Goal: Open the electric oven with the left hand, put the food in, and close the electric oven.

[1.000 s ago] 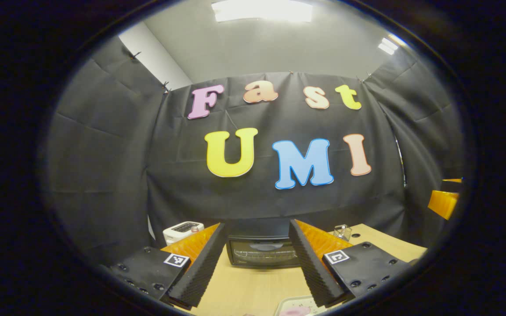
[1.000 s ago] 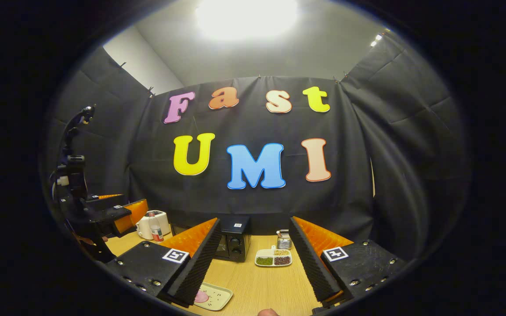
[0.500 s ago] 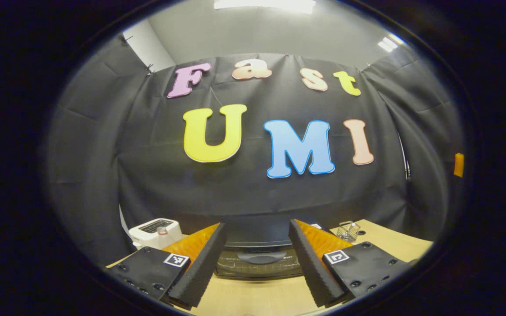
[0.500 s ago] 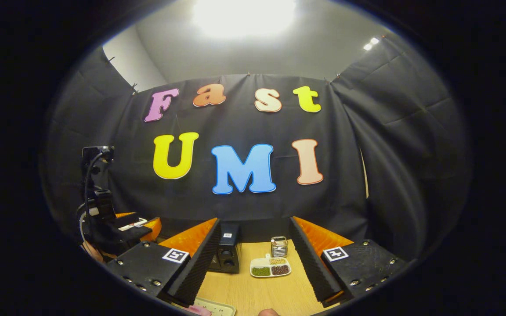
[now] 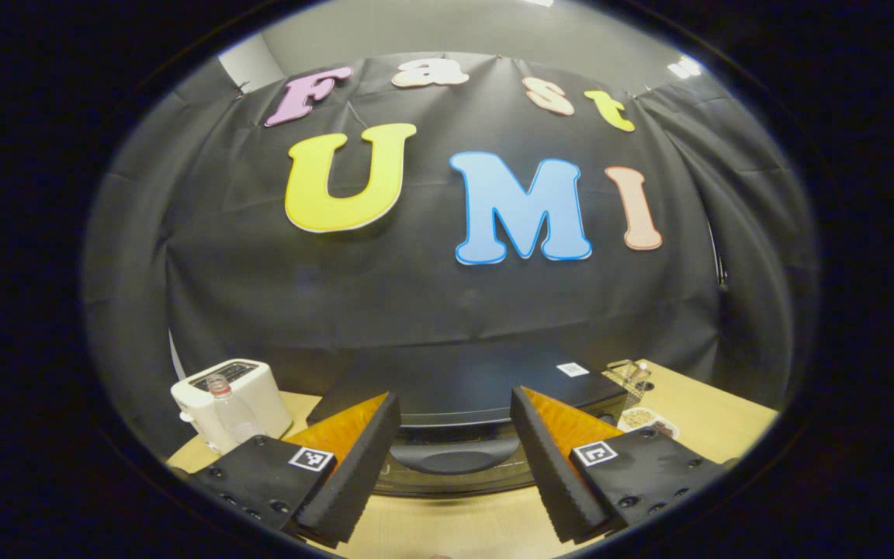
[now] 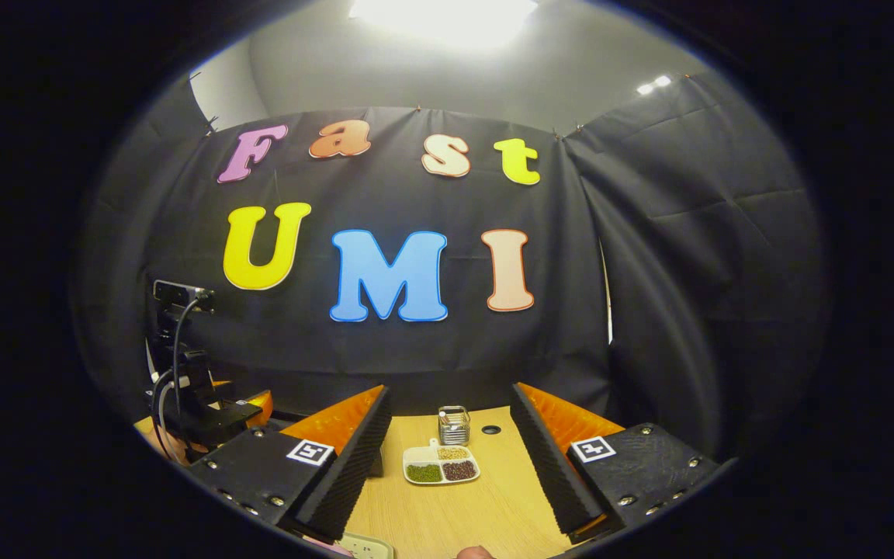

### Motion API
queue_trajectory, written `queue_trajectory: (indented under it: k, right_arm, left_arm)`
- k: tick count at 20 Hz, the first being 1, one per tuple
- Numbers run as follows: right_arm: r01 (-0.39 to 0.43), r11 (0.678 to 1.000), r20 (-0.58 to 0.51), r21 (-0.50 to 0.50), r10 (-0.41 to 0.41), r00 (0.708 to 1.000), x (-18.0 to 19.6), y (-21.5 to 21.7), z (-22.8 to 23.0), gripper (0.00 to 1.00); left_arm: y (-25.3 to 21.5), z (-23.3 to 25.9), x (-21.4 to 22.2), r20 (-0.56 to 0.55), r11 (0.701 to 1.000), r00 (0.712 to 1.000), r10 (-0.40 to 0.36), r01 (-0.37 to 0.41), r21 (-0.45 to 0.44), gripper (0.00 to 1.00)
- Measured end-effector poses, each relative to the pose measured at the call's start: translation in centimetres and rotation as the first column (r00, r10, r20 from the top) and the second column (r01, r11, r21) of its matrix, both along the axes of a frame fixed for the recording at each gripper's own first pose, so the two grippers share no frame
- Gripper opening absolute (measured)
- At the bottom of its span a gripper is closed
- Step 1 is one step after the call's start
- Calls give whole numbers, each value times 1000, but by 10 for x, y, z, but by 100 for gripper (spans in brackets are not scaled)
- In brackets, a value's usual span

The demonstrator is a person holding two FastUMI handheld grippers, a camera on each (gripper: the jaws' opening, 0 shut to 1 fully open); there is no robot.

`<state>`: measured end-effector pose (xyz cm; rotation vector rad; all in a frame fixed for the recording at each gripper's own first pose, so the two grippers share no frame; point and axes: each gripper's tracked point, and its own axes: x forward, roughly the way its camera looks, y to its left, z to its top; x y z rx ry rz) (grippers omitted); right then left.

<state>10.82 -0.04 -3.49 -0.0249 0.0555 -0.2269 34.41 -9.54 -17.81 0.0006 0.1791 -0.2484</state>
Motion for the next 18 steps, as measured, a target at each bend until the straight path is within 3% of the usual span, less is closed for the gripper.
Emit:
queue_trajectory:
  k: [1,2,10,18]
  right_arm:
    - [8,1000,-5,-7,-8,1000,1,-1,0,96]
    - [15,1000,-8,-11,-15,1000,2,-1,1,96]
    - [29,998,-37,-55,-31,999,6,1,-2,96]
    - [8,998,-38,-62,-10,999,-1,7,-2,95]
  left_arm:
    - [-1,-7,6,-10,1000,1000,-2,2,-1,100]
    - [-1,-14,10,-21,1000,1000,-2,2,-2,96]
    - [-3,-47,26,-59,1000,998,3,-3,5,100]
    - [-1,-53,5,-61,1000,998,2,-1,16,97]
